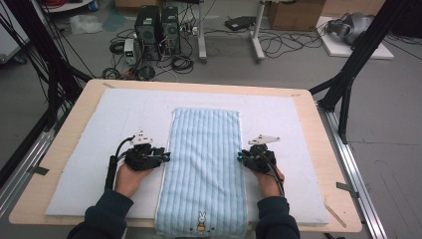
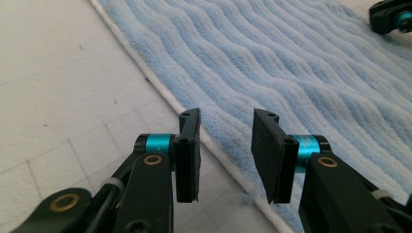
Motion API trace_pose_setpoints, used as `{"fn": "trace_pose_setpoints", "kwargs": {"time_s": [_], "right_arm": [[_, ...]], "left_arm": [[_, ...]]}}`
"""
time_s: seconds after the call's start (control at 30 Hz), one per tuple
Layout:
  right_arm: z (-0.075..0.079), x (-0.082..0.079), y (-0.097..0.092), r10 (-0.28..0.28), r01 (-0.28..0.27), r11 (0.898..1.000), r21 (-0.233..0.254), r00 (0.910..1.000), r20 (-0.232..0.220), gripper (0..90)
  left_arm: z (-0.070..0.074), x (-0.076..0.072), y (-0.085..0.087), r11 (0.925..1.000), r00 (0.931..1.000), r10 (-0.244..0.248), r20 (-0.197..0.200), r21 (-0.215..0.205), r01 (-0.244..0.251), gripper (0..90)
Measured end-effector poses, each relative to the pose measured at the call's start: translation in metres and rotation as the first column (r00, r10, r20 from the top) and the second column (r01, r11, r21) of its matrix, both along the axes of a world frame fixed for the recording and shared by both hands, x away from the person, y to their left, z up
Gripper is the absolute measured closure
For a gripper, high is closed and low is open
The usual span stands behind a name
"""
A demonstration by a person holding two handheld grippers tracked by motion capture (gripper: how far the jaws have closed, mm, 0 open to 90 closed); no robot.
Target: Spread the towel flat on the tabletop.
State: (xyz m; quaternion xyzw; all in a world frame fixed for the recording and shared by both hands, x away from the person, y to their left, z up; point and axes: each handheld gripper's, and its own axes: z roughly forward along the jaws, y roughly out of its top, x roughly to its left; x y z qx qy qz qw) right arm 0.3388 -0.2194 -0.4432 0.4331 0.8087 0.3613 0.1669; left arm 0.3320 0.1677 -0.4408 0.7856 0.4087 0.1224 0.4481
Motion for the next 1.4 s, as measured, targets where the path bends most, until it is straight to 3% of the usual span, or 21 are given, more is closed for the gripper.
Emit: {"fn": "trace_pose_setpoints", "kwargs": {"time_s": [0.07,0.13,0.2,0.3,0.4,0.53,0.63,0.73,0.9,0.97,1.03,1.13,1.23,1.33,1.4], "right_arm": [[0.0,0.002,0.005,0.01,-0.009,0.999,-0.048,0.9999,0.014,78.2],[0.002,0.002,0.007,-0.01,0.015,0.991,-0.131,0.9993,0.036,76.9],[0.002,0.003,0.005,-0.027,0.03,0.992,-0.121,0.9992,0.03,76.4],[0.003,0.001,0.008,-0.036,0.043,0.988,-0.151,0.9983,0.047,73.6],[0.006,-0.003,0.004,-0.031,0.036,0.994,-0.101,0.9981,0.053,70.7],[0.014,-0.019,-0.005,-0.02,0.022,1.0,-0.023,0.9969,0.076,67.3],[0.014,-0.03,-0.011,-0.009,0.007,1.0,0.024,0.9974,0.071,64.3],[0.011,-0.038,-0.013,0.004,-0.006,1.0,0.029,0.9979,0.065,64.2],[0.006,-0.036,-0.005,0.035,-0.037,0.999,0.036,0.9983,0.046,64.1],[0.006,-0.034,-0.002,0.043,-0.045,0.998,0.045,0.9983,0.039,63.8],[0.005,-0.034,0.001,0.048,-0.049,0.999,0.019,0.998,0.04,62.1],[0.009,-0.036,0.001,0.033,-0.035,0.999,0.02,0.9978,0.057,56.3],[0.019,-0.04,-0.003,0.016,-0.02,0.999,0.032,0.9941,0.107,45.5],[0.024,-0.044,-0.008,0.031,-0.035,0.999,0.027,0.9893,0.143,33.0],[0.026,-0.048,-0.009,0.055,-0.06,0.998,0.029,0.9869,0.152,25.5]], "left_arm": [[0.001,-0.002,-0.003,0.9999,0.9999,-0.013,0.001,0.008,0.013,63.2],[0.0,-0.005,-0.004,0.9997,0.9997,-0.024,0.0,0.006,0.024,62.8],[-0.002,-0.01,-0.007,0.9989,0.999,-0.045,-0.002,0.017,0.045,63.9],[-0.008,-0.015,-0.01,0.9951,0.9966,-0.081,-0.014,0.055,0.082,66.2],[-0.01,-0.02,-0.009,0.994,0.9962,-0.084,0.022,0.072,0.083,68.4],[-0.009,-0.025,-0.01,0.9891,0.995,-0.077,0.063,0.13,0.069,81.6],[-0.009,-0.028,-0.009,0.9874,0.9943,-0.081,0.068,0.142,0.071,86.5],[-0.009,-0.031,-0.005,0.9886,0.9951,-0.077,0.062,0.134,0.068,87.0],[-0.009,-0.029,0.004,0.9947,0.9978,-0.06,0.027,0.086,0.057,81.2],[-0.01,-0.026,0.008,0.9984,0.9995,-0.029,0.015,0.049,0.028,69.6],[-0.009,-0.021,0.017,0.9996,1.0,-0.007,0.003,-0.026,0.007,58.5],[-0.003,-0.017,0.025,0.9939,0.9982,0.018,0.057,-0.109,-0.012,45.0],[0.008,-0.018,0.033,0.9827,0.9903,0.033,0.135,-0.185,-0.007,35.1],[0.015,-0.018,0.036,0.9774,0.9813,0.033,0.19,-0.211,0.008,18.4],[0.018,-0.017,0.039,0.9754,0.9759,0.027,0.217,-0.219,0.022,18.0]]}}
